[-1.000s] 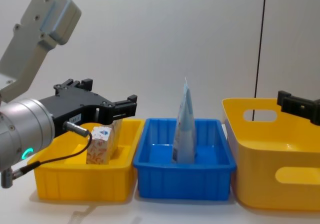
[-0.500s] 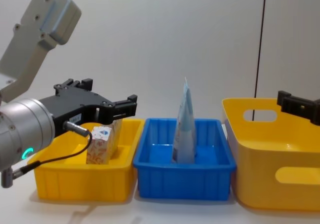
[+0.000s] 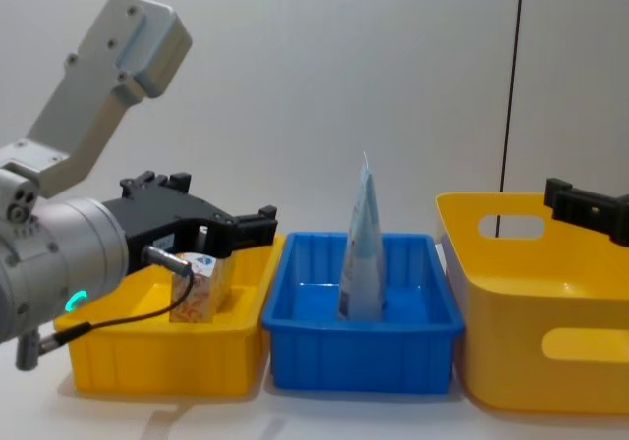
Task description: Bimanual collaborative sorting of washing and personal care products
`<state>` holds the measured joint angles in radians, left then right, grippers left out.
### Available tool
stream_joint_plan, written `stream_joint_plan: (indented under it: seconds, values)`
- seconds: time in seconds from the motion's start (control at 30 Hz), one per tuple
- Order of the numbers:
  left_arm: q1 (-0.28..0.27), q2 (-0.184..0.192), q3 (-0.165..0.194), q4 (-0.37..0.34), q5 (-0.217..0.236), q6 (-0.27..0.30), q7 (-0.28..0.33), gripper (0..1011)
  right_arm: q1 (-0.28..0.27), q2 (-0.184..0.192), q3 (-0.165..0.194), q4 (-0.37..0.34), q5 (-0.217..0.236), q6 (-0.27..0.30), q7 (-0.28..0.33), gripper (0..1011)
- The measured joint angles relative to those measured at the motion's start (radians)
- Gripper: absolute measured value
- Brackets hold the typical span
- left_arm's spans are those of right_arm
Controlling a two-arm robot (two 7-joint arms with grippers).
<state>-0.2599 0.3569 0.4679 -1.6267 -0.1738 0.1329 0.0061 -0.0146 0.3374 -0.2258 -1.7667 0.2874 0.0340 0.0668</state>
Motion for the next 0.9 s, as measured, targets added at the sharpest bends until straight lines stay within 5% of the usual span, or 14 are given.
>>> stream_joint_plan:
  seconds: [0.9]
  values:
    - [-0.016, -0.144, -0.058, 0.142, -0.042, 0.031, 0.077, 1001, 0.0, 0.0, 0.0, 0.0, 0.0, 0.0, 0.0, 1000]
